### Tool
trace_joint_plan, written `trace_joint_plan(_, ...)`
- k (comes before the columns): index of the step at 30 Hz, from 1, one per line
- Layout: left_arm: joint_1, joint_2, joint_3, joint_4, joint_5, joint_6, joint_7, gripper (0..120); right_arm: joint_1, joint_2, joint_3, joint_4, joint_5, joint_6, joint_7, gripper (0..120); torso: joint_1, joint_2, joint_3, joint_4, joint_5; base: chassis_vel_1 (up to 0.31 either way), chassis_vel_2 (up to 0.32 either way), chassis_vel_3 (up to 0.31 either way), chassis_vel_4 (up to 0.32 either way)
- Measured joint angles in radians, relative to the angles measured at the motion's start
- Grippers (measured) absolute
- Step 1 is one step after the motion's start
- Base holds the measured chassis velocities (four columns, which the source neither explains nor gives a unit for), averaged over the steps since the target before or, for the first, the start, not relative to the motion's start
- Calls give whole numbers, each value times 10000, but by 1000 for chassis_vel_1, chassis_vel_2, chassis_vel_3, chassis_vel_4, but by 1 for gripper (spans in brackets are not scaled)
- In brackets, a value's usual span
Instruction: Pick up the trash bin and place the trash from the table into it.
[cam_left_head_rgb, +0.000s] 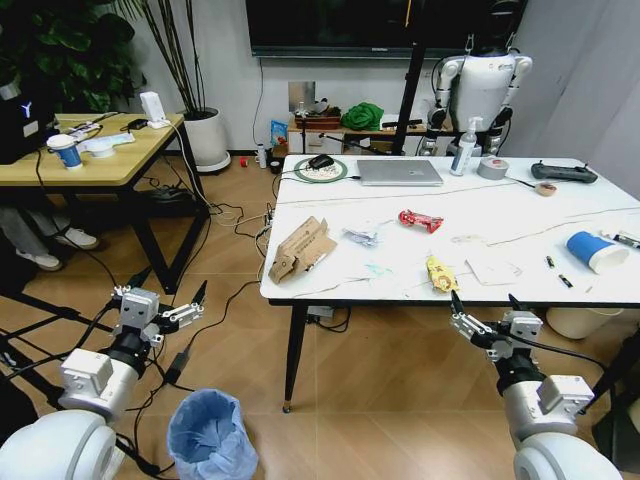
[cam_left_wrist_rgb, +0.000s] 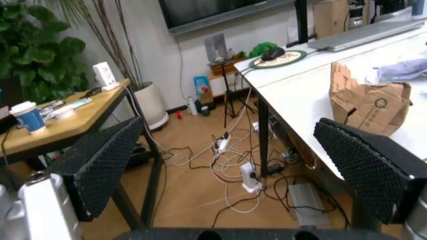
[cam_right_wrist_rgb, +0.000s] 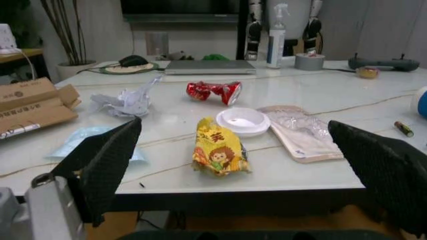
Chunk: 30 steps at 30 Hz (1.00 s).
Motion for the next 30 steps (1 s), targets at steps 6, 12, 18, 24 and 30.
trace_joint_plan(6,-259,-174,28,-119,6,105,-230,100,192,41,133,140,-280,-232,215,100,0,0,0,0,0,0,0,0,0)
trace_joint_plan(12,-410,-161,147,-150,-14,338,-452,100,320,-134,73,189,-178,-441,399,100,0,0,0,-1,0,0,0,0,0)
trace_joint_plan(18,-142,-262,122,-315,-328,585,-832,100,550,-160,-159,149,-94,-679,589,100,0,0,0,1,0,0,0,0,0)
trace_joint_plan(24,-41,-395,143,-366,-397,653,-967,100,676,-197,-212,155,50,-813,665,100,0,0,0,0,-1,0,0,0,0)
trace_joint_plan(30,34,-507,170,-514,-254,1168,-1022,100,620,-108,-229,236,19,-815,674,100,-5,-11,-6,-1,0,0,0,0,0)
